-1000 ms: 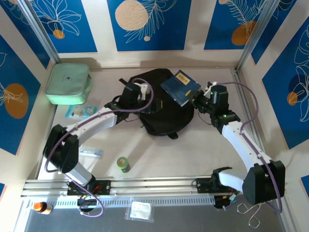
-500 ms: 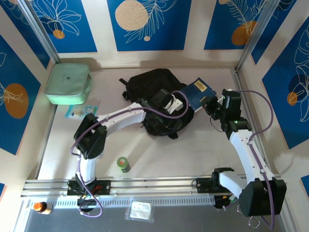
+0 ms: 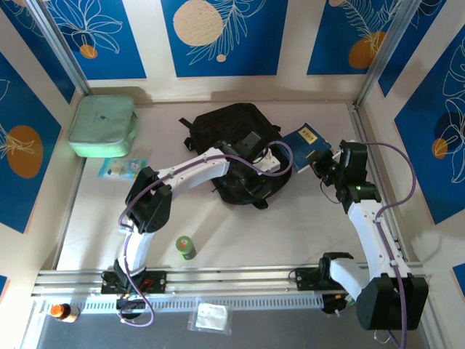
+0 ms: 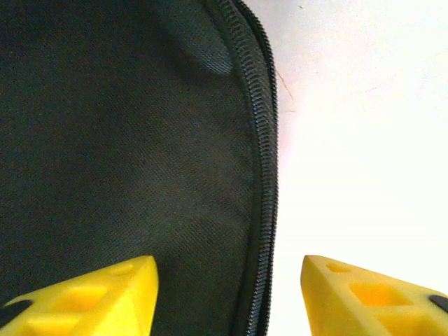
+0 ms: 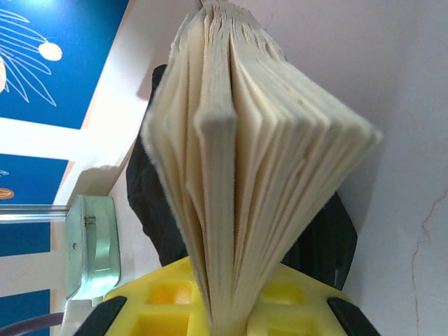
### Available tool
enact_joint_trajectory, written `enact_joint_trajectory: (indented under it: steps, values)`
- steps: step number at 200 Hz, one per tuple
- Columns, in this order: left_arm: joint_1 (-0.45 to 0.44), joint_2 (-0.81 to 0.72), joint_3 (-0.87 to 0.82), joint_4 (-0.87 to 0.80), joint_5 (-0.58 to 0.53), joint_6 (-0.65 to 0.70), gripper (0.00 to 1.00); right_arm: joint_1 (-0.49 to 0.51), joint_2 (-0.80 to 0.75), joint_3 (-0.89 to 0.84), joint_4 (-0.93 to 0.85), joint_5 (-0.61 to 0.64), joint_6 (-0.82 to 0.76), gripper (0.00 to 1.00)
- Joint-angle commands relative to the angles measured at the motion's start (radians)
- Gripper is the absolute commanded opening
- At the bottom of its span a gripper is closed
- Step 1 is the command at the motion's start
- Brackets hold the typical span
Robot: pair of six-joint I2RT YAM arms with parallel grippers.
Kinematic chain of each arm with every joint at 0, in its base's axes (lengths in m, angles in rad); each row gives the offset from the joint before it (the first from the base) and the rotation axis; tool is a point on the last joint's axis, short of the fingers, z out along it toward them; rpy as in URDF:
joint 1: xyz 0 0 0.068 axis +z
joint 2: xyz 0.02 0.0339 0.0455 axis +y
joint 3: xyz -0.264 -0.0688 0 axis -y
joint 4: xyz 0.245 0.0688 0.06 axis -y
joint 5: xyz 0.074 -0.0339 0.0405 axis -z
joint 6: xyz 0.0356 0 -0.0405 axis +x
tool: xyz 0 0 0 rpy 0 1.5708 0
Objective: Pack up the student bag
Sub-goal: Open the student bag at the top-center of the table.
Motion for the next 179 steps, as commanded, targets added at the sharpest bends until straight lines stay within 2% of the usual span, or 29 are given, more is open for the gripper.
enact_joint_trajectory:
  steps: [1, 32, 87, 142, 179]
  values:
    - [-0.006, 0.027, 0.043, -0.066, 0.008, 0.035, 0.49, -0.011, -0.032, -0.006, 0.019, -0.032, -0.001, 0.00]
    - [-0.012, 0.046, 0.061, -0.070, 0.013, 0.024, 0.41, -0.025, -0.035, -0.005, 0.012, -0.037, 0.002, 0.00]
    - [-0.026, 0.083, 0.083, -0.084, -0.005, 0.014, 0.34, -0.039, -0.035, -0.008, 0.006, -0.039, 0.001, 0.00]
    - [-0.027, 0.080, 0.124, -0.140, -0.045, 0.017, 0.03, -0.048, -0.035, -0.008, -0.005, -0.037, -0.001, 0.00]
    - [-0.023, 0.015, 0.112, -0.124, -0.067, 0.029, 0.00, -0.061, -0.044, -0.005, -0.023, -0.029, -0.008, 0.00]
